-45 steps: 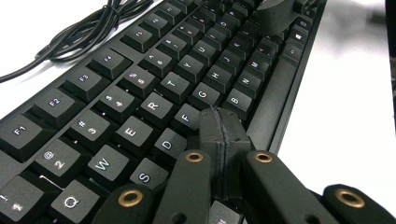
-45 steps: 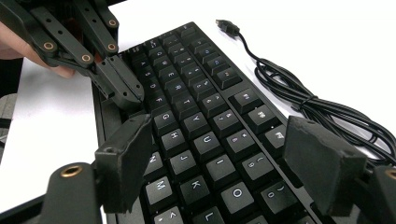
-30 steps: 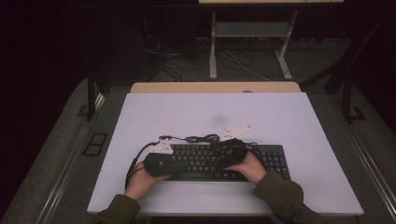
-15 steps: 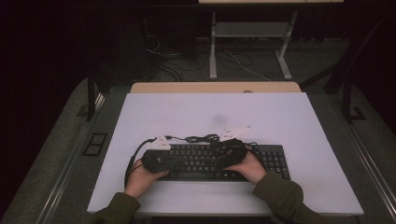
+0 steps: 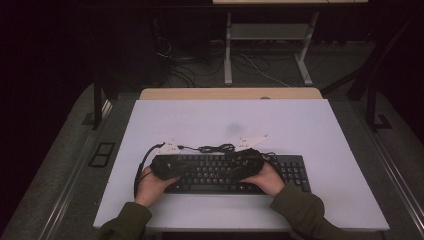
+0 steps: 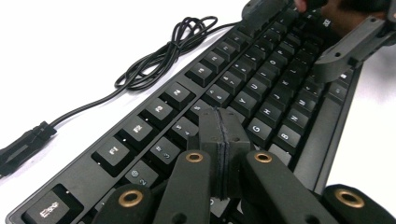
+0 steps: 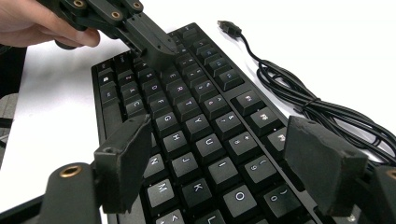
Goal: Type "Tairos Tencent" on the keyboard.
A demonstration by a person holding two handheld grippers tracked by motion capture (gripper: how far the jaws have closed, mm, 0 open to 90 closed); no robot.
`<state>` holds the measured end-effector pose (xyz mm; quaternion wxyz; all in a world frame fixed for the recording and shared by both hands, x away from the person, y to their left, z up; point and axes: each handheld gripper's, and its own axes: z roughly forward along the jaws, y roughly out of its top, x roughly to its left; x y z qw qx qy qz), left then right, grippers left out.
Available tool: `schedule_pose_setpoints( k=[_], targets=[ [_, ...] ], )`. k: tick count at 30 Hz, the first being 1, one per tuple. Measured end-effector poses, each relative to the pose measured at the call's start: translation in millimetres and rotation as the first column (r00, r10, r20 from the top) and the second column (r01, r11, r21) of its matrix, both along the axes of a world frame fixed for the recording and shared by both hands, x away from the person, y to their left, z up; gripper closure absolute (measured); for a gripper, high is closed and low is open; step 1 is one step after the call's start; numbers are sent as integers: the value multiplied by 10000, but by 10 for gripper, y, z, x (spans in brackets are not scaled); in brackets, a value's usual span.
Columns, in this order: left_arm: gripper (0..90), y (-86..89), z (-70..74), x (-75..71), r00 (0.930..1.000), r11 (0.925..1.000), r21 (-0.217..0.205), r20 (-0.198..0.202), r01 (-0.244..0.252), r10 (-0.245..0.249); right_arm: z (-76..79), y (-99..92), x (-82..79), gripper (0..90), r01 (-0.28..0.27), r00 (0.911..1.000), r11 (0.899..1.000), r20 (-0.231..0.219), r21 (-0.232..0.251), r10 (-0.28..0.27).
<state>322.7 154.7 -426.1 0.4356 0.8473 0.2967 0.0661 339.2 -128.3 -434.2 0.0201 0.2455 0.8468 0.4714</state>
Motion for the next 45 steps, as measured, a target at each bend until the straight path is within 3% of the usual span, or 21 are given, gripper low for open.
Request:
schedule_pose_setpoints(
  k=[19,28,29,45],
  targets=[
    [893,3,-88,43,9997,9996,278,-232,-55,62,14,-5,-9,232,31,10000,10000,27,28,-31],
    [894,-9,-118,50,9996,9995,329,-266,-14,23,14,-8,-12,233,43,10000,10000,1,29,-43],
    [894,-12,-126,51,9994,9998,168,-335,-52,58,14,-7,-13,232,42,10000,10000,-1,25,-42],
    [892,24,-89,30,9998,9998,165,-128,-118,120,7,-6,-12,233,17,10000,10000,-11,24,-17]
  ],
)
